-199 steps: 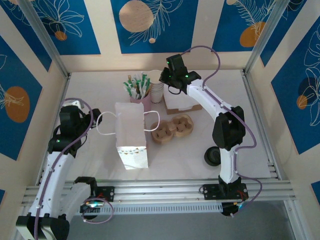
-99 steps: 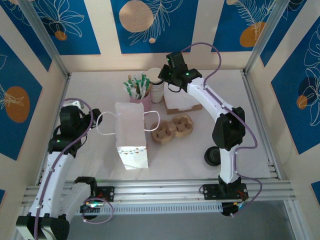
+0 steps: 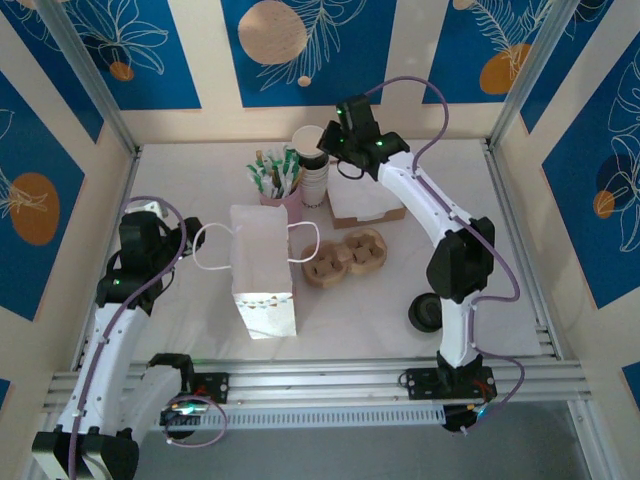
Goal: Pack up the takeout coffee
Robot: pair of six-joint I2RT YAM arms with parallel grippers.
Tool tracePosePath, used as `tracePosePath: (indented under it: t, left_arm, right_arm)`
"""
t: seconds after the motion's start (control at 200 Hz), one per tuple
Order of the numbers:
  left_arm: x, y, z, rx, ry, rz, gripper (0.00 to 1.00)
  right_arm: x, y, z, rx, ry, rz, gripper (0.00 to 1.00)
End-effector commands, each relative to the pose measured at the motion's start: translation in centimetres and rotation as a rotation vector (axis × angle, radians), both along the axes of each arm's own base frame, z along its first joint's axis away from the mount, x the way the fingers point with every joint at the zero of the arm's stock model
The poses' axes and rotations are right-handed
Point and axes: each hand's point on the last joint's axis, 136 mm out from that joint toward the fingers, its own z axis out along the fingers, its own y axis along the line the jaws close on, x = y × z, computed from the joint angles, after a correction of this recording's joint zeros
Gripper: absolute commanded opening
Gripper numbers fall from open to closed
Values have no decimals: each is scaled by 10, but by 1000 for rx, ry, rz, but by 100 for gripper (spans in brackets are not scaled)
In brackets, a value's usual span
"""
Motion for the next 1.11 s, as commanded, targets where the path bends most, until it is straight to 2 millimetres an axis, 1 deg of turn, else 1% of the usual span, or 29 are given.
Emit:
tracePosePath:
  t: [0.0,0.2,0.355,0.51,0.61,0.655,0.755,0.89,1.01,1.101]
  left_arm:
    - [0,6,2,1,-18,30,67]
    - [0,6,1,2,-16,31,67]
    - [0,6,1,5,-16,33,67]
    - [0,7,1,8,-16,38,68]
    - [-1,9,1,13,-16,42,68]
    - [-1,9,1,15,-15,45,68]
    - [-1,9,1,18,-14,45,68]
    - [-1,10,2,22,-17,45,68]
    - [-1,10,2,23,-17,47,68]
    - [-1,10,1,26,-16,47,68]
  right_arm:
    - [-7,-8,50,55,-81,-15,0]
    - [-11,-11,71,84,-118,-6,0]
    - [-19,-17,96,94,-167,3,0]
    - [-35,-24,124,98,-219,27,0]
    - [-47,-30,138,101,-243,35,0]
    - [-54,-33,145,103,-258,41,0]
    - [-70,-42,155,97,-275,41,0]
    - [-96,-57,157,84,-282,44,0]
    - [-126,-79,155,52,-289,20,0]
    - [-148,-95,151,39,-287,1,0]
